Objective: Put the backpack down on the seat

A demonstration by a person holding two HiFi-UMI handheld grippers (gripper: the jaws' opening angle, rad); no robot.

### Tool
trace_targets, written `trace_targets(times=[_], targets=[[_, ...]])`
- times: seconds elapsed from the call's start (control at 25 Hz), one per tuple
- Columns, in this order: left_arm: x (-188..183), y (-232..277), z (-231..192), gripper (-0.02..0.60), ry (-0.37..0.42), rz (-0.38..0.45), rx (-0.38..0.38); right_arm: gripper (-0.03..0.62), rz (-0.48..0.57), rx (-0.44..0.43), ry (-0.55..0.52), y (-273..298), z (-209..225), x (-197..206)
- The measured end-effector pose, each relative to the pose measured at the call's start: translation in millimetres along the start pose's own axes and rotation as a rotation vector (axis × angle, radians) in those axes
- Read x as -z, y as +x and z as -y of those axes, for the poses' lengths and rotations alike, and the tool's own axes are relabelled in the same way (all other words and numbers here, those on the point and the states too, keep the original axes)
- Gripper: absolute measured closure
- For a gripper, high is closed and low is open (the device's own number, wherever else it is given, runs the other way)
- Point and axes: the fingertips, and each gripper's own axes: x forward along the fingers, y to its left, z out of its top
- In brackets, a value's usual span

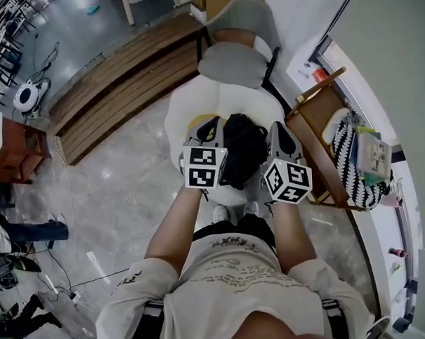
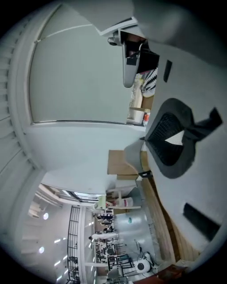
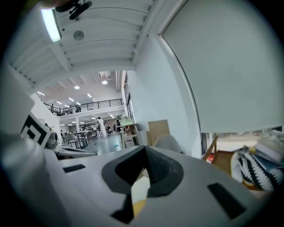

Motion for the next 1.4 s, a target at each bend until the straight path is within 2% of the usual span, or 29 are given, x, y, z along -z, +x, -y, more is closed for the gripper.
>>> trace_targets(times=[0.2, 0.4, 0.52, 0.92, 1.16, 1.4], targets=[[-85.5, -36.7, -6.3, 0.561, 0.041, 0.144, -0.031, 0.568, 0.167, -0.006, -0.028, -24.5, -21.7, -95.2], [-137.0, -71.2, 1.0, 0.561, 0.065, 0.239, -0.030, 0.568, 0.225, -0.008, -0.066, -41.0, -29.8, -135.9], [-142.8, -77.4, 5.5, 0.561, 0.084, 0.259, -0.027, 0.568, 0.234, -0.010, -0.079, -43.8, -29.4, -137.7], [-148.2, -81.5, 14.0, 0.561, 0.072, 0.275, 0.009, 0.568, 0.260, -0.033, -0.072, -48.9, -35.3, -143.0], [-154.7, -94.9, 26.3, 0.561, 0.065, 0.301, 0.031, 0.568, 0.241, -0.114, -0.090, -53.6, -51.8, -134.5], [-151.6, -94.6, 31.1, 0.561, 0.064, 0.293, 0.042, 0.568, 0.241, -0.128, -0.103, -60.9, -57.0, -131.9]])
